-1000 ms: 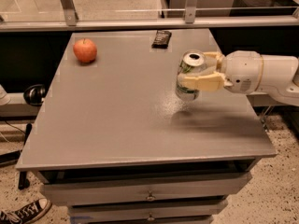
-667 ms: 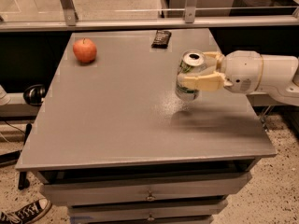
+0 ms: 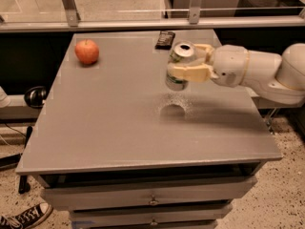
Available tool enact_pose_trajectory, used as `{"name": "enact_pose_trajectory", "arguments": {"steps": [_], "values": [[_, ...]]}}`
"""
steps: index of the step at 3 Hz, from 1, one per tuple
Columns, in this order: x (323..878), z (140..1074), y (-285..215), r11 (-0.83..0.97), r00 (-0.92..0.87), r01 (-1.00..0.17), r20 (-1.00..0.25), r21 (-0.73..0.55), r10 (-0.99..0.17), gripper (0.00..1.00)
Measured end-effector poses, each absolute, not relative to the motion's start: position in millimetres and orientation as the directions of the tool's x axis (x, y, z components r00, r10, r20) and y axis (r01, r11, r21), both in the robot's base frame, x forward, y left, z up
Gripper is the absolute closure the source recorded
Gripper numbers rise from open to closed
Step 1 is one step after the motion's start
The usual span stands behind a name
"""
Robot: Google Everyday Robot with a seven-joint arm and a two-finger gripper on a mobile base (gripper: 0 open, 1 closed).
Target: Move 7up can near apple
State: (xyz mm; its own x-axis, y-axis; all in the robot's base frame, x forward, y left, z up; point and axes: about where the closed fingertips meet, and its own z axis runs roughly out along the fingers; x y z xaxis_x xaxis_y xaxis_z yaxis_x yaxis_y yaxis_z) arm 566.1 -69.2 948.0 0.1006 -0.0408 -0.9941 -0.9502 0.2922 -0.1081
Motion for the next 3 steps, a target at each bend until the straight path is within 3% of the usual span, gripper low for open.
{"name": "enact_pose_trajectory", "arguments": {"steps": [3], "values": [[680,964,86,0.088,0.158,-0.983,-0.985,-0.164,-0.073,1.00]]}}
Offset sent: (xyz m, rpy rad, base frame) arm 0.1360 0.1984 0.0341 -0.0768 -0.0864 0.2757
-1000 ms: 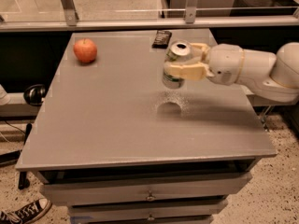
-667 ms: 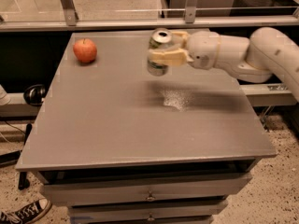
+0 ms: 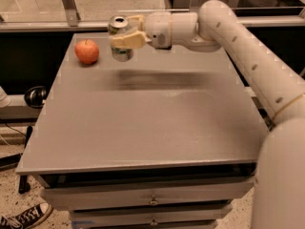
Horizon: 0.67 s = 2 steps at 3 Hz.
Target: Move 7up can near apple
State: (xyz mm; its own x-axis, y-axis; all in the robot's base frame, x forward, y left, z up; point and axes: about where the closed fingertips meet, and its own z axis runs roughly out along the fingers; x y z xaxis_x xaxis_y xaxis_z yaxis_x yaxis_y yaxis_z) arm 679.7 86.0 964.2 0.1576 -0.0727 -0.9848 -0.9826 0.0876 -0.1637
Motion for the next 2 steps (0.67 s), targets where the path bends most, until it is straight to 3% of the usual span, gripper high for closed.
{"name": "enact_pose_trajectory", "arguments": {"steps": [2], "values": [[708,937,162,0.003,0.129,-0.991,-0.984,-0.130,-0.124,1.00]]}}
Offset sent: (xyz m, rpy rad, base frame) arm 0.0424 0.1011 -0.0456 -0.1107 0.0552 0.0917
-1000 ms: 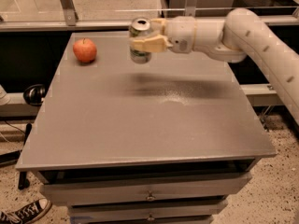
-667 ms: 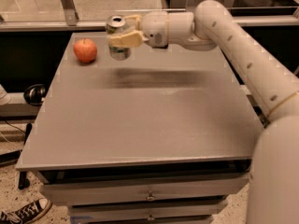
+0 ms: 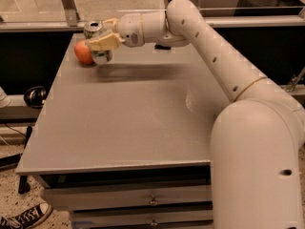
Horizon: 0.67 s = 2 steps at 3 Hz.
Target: Move 7up can near apple
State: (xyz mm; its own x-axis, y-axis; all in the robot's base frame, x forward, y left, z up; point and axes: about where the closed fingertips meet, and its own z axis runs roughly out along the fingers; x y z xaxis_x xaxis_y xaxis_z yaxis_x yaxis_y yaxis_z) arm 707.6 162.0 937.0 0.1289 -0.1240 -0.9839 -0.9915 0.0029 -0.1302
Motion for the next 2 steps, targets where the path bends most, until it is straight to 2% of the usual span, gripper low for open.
{"name": "enact_pose_trajectory", "arguments": {"steps": [2], "values": [[718.2,913.0,163.8,0.012,0.115,-0.993,-0.972,-0.120,-0.207,1.00]]}}
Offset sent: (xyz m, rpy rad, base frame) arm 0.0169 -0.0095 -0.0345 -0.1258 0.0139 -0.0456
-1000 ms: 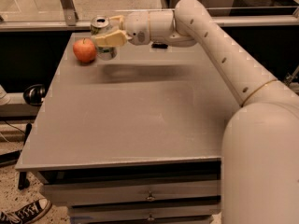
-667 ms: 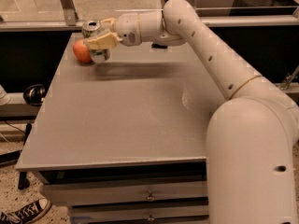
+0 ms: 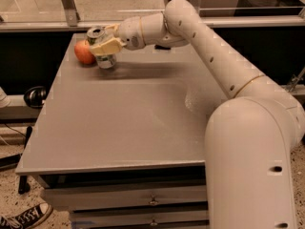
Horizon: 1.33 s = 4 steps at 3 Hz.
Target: Move 7up can near apple
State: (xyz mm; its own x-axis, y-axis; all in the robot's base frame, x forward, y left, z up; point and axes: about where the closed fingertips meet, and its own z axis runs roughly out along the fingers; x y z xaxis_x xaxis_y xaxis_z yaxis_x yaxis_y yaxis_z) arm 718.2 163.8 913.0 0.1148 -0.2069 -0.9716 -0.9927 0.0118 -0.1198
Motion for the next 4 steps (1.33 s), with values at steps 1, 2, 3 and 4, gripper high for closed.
{"name": "enact_pose_trajectory", "arguments": {"steps": [1,2,3,4], "values": [[720,908,161,0.016,0.113,-0.993,-0.968,-0.119,-0.222,1.00],[726,906,155,0.028,0.118,-0.991,-0.965,-0.128,-0.234,1.00],[738,908,145,0.061,0.127,-0.988,-0.964,-0.145,-0.233,0.82],[748,906,132,0.090,0.130,-0.984,-0.961,-0.156,-0.243,0.59]]}}
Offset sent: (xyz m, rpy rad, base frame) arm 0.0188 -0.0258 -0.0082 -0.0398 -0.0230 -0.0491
